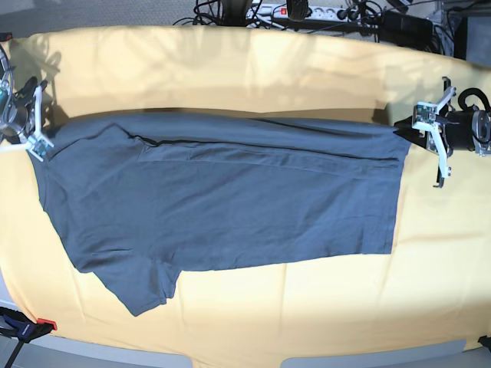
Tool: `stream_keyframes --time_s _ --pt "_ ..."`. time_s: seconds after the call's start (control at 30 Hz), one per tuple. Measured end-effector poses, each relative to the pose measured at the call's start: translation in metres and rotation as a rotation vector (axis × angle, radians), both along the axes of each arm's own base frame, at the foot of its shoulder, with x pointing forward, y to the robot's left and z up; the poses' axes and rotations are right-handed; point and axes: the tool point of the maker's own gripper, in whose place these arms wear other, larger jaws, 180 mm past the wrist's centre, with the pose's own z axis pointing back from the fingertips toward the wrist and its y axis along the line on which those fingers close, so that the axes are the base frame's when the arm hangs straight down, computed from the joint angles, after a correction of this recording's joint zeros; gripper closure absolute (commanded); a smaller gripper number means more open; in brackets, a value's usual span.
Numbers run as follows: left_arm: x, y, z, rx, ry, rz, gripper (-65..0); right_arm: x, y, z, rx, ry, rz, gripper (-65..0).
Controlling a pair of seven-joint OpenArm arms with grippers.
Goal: Fold the T-shirt properly
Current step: 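Regrasp the folded edge with both grippers and pull it flat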
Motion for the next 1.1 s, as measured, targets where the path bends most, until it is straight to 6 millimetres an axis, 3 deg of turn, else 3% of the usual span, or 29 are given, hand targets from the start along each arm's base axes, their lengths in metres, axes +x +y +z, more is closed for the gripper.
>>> stream_keyframes --time_s 0.1,0.23,0.43,0.73,0.93,1.1 --pt "0.000 0.003 0.002 0.011 -0.001 -0.002 0.0 -0.016 0.008 0.000 -0.023 0.047 0.036 0.0" --pt "-0.002 0.010 0.005 0.027 0.004 -0.001 0.0 -0.018 0.014 0.013 -0.054 0.034 0.075 0.0" --pt "-0.029 0.027 0.000 0.087 0.088 -0.013 0.0 -0.033 0.001 0.017 -0.115 0.103 0.094 0.0" --pt "-0.077 0.007 -0.006 0.071 0.203 -0.106 0.0 -0.072 -0.011 0.004 -0.177 0.254 0.096 0.0" --pt "-0.083 0.004 -0.007 0.068 0.216 -0.121 0.0 -0.083 -0.014 0.001 -0.199 0.309 0.113 0.0" --pt "-0.085 -0.001 -0.004 0.030 0.226 -0.128 0.0 -0.080 -0.022 0.009 -0.235 0.324 0.123 0.0"
